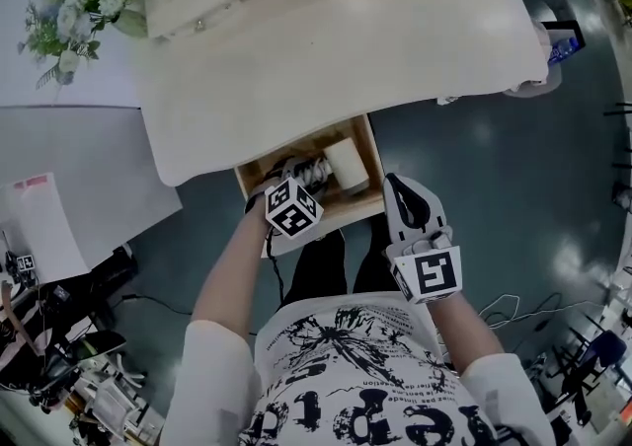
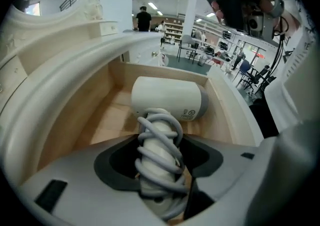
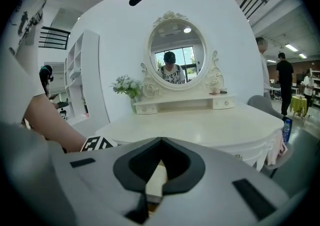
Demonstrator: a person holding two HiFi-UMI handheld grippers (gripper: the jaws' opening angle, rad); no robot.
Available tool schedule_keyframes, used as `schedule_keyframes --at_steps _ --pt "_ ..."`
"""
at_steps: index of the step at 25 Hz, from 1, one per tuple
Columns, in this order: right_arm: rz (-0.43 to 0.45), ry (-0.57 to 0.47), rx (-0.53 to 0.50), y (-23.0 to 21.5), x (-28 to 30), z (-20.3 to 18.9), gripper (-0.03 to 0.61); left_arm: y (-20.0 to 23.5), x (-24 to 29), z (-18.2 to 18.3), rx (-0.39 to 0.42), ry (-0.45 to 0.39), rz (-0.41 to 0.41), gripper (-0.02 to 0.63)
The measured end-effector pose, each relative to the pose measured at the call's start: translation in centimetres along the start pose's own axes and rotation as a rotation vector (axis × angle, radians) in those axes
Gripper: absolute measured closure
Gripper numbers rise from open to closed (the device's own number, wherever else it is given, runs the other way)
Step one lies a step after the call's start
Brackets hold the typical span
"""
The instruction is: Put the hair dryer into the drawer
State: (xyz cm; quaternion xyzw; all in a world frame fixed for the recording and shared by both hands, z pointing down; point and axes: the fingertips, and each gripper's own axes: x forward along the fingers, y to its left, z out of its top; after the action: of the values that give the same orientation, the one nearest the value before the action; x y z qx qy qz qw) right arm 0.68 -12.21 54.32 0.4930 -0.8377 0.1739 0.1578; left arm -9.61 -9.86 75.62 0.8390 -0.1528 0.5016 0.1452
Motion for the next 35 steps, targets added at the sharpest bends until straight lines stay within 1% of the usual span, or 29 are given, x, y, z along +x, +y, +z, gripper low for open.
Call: schedule_keyframes --at_steps 4,6,8,10,14,16,18,19,21,23,24,26,29,30,31,33,35 --pt "0.009 0.005 -0.016 -0.4 0.6 0.4 0.569 0.1 1.2 -0.9 0.027 0.061 -0.021 0.356" --pt "0.008 0.005 -0.027 -0.9 0.6 0.7 0.569 -0.1 1.6 -1.2 0.011 0.082 -0.038 0.356" --pt "0.001 0.010 -0.030 -1.4 0.6 0.8 0.569 -0.5 2.2 -2.0 -0.011 0.130 -0.062 0.354" --pt "-0.010 0.014 -0.019 -1.7 0.7 0.7 0.569 -0.6 2.6 -2.6 -0.004 0.169 -0.074 0.353" --pt "-0.025 0.030 -0.009 -1.5 0.6 0.3 0.569 -0.3 2.7 -2.5 0.001 0.169 -0.075 0.353" --pt "-0.022 0.040 -0.004 -1.1 0.5 0.0 0.569 0.0 2.8 -2.6 -0.002 0.162 -0.053 0.353" --pt "-0.019 0.048 0.000 -0.6 0.4 -0.3 0.569 0.0 2.8 -2.6 -0.022 0.152 -0.043 0.351" --pt "-0.019 0.051 0.002 -0.4 0.3 -0.3 0.569 0.2 2.7 -2.6 -0.029 0.147 -0.032 0.333" --pt "-0.017 0.055 0.002 -0.2 0.0 -0.4 0.569 0.3 2.1 -2.4 -0.039 0.133 -0.012 0.325" --pt "-0.018 0.056 0.003 0.0 -0.2 -0.2 0.569 0.4 1.2 -1.8 -0.056 0.104 0.003 0.325" --pt "-0.020 0.053 0.002 0.2 -0.4 -0.1 0.569 0.5 0.6 -1.4 -0.061 0.081 0.022 0.325" --pt "-0.022 0.043 0.001 0.4 -0.6 0.3 0.569 0.9 -1.0 -0.3 -0.072 0.014 0.081 0.325" --pt "-0.032 0.031 0.002 0.7 -1.0 1.1 0.569 1.1 -4.2 1.6 -0.113 -0.106 0.162 0.333" --pt "-0.035 0.028 0.001 0.8 -1.1 1.3 0.569 1.3 -5.5 2.2 -0.132 -0.145 0.195 0.367" --pt "-0.037 0.024 -0.001 0.9 -1.3 1.5 0.569 1.5 -6.7 2.8 -0.152 -0.183 0.231 0.450" --pt "-0.037 0.015 -0.007 1.5 -1.7 2.0 0.569 1.8 -9.2 3.7 -0.191 -0.250 0.293 0.545" --pt "-0.033 0.001 -0.012 2.2 -2.0 2.6 0.569 1.9 -11.6 4.4 -0.227 -0.313 0.338 0.572"
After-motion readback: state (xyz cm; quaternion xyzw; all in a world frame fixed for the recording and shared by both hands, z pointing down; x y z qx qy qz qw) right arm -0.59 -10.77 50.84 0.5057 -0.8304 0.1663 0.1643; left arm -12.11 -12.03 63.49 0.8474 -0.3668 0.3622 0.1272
